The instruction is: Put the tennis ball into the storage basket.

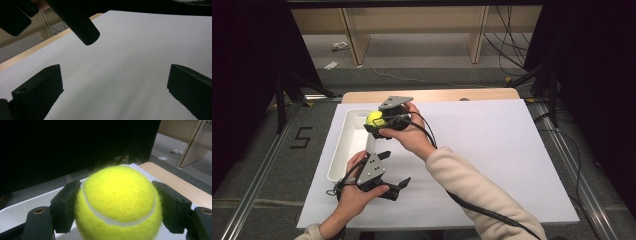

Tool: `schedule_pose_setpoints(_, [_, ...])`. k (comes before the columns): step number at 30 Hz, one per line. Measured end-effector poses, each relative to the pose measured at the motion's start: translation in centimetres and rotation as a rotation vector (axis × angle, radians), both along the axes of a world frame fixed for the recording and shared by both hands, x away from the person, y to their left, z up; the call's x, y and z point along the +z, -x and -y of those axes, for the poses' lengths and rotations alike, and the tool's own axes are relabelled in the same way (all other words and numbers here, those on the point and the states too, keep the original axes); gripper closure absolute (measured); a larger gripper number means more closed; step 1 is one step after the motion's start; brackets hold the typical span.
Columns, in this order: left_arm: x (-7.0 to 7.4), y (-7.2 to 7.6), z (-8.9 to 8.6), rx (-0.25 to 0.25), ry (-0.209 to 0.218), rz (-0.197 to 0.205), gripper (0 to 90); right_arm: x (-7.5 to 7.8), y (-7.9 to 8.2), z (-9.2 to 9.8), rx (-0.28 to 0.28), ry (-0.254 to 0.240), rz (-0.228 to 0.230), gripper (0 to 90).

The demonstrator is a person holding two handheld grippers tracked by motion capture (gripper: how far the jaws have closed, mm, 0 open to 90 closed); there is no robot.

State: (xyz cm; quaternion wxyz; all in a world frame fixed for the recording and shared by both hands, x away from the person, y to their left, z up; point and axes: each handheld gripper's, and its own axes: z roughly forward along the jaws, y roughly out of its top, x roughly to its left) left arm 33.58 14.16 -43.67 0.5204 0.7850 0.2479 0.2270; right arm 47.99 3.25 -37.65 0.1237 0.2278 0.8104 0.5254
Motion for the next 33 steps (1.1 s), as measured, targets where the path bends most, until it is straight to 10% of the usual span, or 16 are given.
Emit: schedule_pose_setpoints(33, [-0.1, 0.0, 0.1, -0.006, -0.002, -0.005, 0.0, -0.1, -0.6, -1.3, 0.014, 0.012, -0.015, 26.8])
